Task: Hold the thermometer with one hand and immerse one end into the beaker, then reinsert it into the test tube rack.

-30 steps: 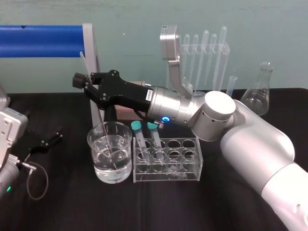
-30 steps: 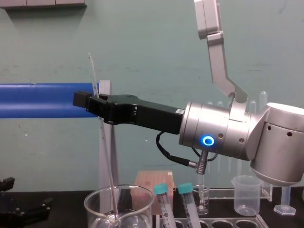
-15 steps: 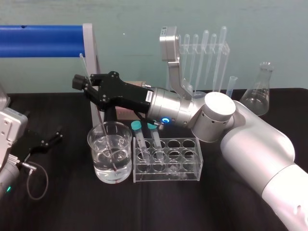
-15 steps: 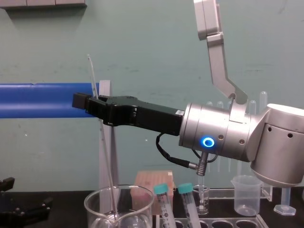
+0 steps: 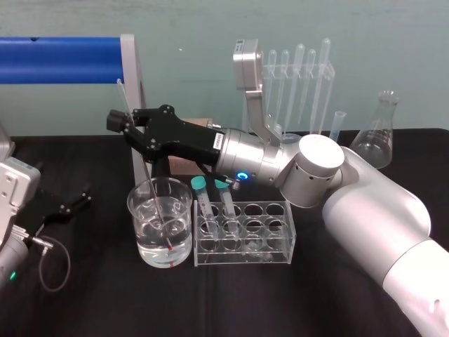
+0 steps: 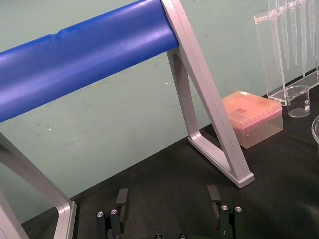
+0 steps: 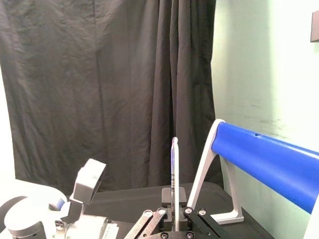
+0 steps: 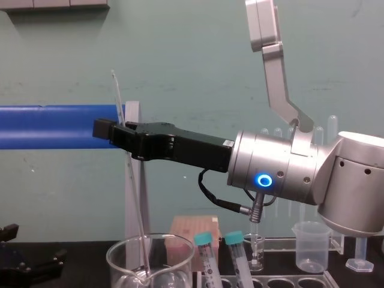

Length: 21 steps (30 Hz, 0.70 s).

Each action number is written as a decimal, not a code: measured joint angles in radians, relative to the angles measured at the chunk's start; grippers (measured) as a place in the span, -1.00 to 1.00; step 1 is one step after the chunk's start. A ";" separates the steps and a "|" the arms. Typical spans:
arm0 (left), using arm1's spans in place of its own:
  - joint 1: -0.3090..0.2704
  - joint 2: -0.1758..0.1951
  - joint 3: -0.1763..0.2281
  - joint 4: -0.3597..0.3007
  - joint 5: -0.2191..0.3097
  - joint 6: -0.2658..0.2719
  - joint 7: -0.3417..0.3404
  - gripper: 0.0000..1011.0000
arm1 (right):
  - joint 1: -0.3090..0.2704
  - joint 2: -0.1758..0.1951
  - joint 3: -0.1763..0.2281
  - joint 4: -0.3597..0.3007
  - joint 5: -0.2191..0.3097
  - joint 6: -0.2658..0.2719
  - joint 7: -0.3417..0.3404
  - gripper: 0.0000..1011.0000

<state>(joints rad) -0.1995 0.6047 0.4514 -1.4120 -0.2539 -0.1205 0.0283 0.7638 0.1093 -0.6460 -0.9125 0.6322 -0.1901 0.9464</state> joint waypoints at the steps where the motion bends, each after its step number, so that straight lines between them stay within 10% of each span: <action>1: 0.000 0.000 0.000 0.000 0.000 0.000 0.000 0.99 | 0.000 0.000 0.000 0.000 0.000 0.000 0.000 -0.89; 21: 0.000 0.000 0.000 0.000 0.000 0.000 0.000 0.99 | -0.001 0.001 -0.001 -0.004 0.000 0.002 0.000 -0.89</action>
<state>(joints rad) -0.1995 0.6047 0.4514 -1.4120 -0.2539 -0.1205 0.0283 0.7631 0.1108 -0.6472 -0.9165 0.6323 -0.1882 0.9461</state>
